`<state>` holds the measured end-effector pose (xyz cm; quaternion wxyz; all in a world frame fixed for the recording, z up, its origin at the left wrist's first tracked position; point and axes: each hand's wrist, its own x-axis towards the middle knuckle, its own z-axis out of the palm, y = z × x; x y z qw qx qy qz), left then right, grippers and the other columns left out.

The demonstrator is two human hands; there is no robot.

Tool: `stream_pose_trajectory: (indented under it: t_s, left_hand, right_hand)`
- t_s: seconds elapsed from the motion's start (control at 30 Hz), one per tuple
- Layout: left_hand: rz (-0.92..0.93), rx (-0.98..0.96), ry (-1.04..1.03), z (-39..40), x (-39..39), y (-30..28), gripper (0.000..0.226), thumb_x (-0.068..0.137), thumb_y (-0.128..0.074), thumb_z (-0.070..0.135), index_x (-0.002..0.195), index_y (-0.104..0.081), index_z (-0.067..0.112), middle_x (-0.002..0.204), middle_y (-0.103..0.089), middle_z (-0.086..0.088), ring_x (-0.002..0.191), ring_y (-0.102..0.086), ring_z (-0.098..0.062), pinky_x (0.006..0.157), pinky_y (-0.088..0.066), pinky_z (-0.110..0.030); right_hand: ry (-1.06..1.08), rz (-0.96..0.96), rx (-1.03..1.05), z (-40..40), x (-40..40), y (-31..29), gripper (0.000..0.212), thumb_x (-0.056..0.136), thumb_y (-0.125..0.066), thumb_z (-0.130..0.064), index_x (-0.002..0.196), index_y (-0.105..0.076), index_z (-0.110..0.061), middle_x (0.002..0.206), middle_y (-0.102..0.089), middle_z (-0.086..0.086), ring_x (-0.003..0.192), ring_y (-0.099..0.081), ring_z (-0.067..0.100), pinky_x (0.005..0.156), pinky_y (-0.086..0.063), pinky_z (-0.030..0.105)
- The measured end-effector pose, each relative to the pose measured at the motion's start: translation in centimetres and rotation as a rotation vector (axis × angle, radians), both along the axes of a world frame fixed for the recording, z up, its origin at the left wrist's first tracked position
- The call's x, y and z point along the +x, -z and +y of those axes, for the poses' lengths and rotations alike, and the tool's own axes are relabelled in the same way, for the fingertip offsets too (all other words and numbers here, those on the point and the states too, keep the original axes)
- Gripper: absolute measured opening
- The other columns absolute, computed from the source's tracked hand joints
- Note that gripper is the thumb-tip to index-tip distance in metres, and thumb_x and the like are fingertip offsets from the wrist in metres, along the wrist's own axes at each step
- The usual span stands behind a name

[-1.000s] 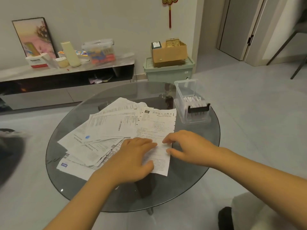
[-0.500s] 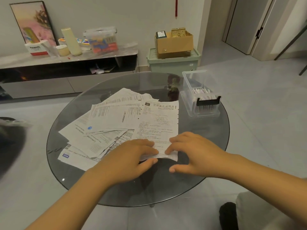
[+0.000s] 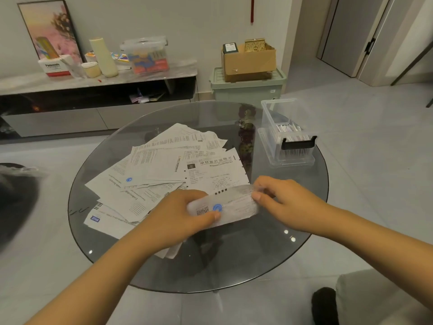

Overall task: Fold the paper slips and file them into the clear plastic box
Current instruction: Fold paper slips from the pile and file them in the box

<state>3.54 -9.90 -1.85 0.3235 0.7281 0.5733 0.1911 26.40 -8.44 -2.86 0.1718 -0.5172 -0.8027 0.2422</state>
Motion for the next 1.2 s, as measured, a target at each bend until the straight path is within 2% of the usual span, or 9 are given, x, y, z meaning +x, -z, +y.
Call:
stream_pose_trajectory:
  t_s: [0.2,0.4,0.5,0.63,0.83,0.9,1.03,1.13,1.2]
  left_hand:
    - [-0.189,-0.05,-0.247,0.9,-0.2,0.1,0.017,0.079,-0.069,0.041,0.082,-0.071,0.025,0.085,-0.069,0.015,0.078,-0.063,-0.006,0.065,-0.043,-0.02]
    - [-0.228,-0.039,-0.287,1.1,0.1,0.1,0.02,0.077,-0.07,0.043,0.08,-0.071,0.023,0.081,-0.071,0.012,0.073,-0.065,-0.006,0.064,-0.049,-0.026]
    - [-0.197,0.001,-0.294,1.1,-0.1,0.1,0.022,0.078,-0.07,0.042,0.083,-0.071,0.021,0.081,-0.071,0.009,0.074,-0.065,-0.008,0.069,-0.051,-0.029]
    - [-0.287,0.004,-0.352,1.0,-0.2,0.4,0.014,0.081,-0.069,0.037,0.085,-0.071,0.023,0.081,-0.072,0.015,0.072,-0.066,-0.001,0.071,-0.053,-0.027]
    - [-0.592,-0.205,-0.325,1.3,-1.0,0.4,0.024,0.087,-0.063,0.031,0.108,-0.069,0.022,0.106,-0.071,0.005,0.096,-0.068,-0.022,0.092,-0.05,-0.048]
    - [-0.673,-0.251,-0.348,1.2,-1.1,0.3,0.022,0.088,-0.062,0.026,0.107,-0.069,0.019,0.105,-0.072,0.003,0.095,-0.069,-0.021,0.09,-0.051,-0.044]
    - [-0.365,-0.008,-0.491,1.3,-1.5,0.7,0.012,0.088,-0.062,0.032,0.09,-0.069,0.023,0.09,-0.073,0.008,0.082,-0.068,-0.016,0.079,-0.054,-0.039]
    - [-0.319,0.062,-0.536,1.5,-1.8,1.0,0.014,0.088,-0.061,0.035,0.096,-0.062,0.024,0.09,-0.07,0.008,0.081,-0.066,-0.012,0.075,-0.054,-0.039]
    - [-0.244,0.068,-0.504,1.4,-1.9,1.1,0.037,0.085,-0.065,0.038,0.116,-0.048,0.026,0.096,-0.061,0.015,0.082,-0.06,-0.003,0.066,-0.048,-0.024]
  right_hand:
    - [0.059,0.288,-0.108,0.8,-0.7,-0.3,0.022,0.087,-0.061,-0.034,0.106,-0.055,-0.027,0.097,-0.061,-0.028,0.093,-0.058,-0.013,0.075,-0.048,0.006]
    - [0.015,0.227,-0.168,1.7,-1.0,0.6,0.046,0.073,-0.077,-0.03,0.103,-0.048,-0.048,0.113,-0.052,-0.015,0.103,-0.053,-0.005,0.083,-0.042,0.01]
    - [0.009,0.28,-0.213,2.3,-1.1,0.9,0.038,0.078,-0.074,-0.022,0.11,-0.058,-0.036,0.11,-0.064,-0.013,0.099,-0.061,-0.003,0.086,-0.045,0.009]
    - [0.112,0.289,-0.208,2.5,-1.2,1.0,0.028,0.083,-0.068,-0.024,0.105,-0.059,-0.01,0.097,-0.072,-0.003,0.092,-0.067,0.008,0.087,-0.052,0.028]
    - [-0.065,0.413,-0.305,2.0,-2.2,0.0,0.048,0.078,-0.072,-0.026,0.114,-0.046,-0.042,0.11,-0.059,-0.031,0.103,-0.055,-0.014,0.086,-0.044,0.007]
    - [-0.039,0.351,-0.292,2.2,-2.6,0.6,0.047,0.077,-0.074,-0.025,0.116,-0.05,-0.038,0.109,-0.061,-0.028,0.1,-0.058,-0.011,0.089,-0.046,0.013]
    - [0.098,0.262,-0.287,2.5,-3.2,1.5,0.025,0.081,-0.071,-0.025,0.098,-0.053,-0.019,0.091,-0.072,-0.007,0.086,-0.067,0.006,0.086,-0.053,0.034]
    - [0.123,0.219,-0.264,2.3,-3.7,1.5,0.03,0.083,-0.069,-0.027,0.104,-0.048,-0.02,0.093,-0.07,-0.007,0.088,-0.066,0.008,0.077,-0.054,0.027]
    - [0.124,0.2,-0.24,2.2,-4.0,1.6,0.043,0.083,-0.068,-0.026,0.117,-0.042,-0.019,0.094,-0.066,-0.011,0.085,-0.062,0.005,0.067,-0.049,0.017]
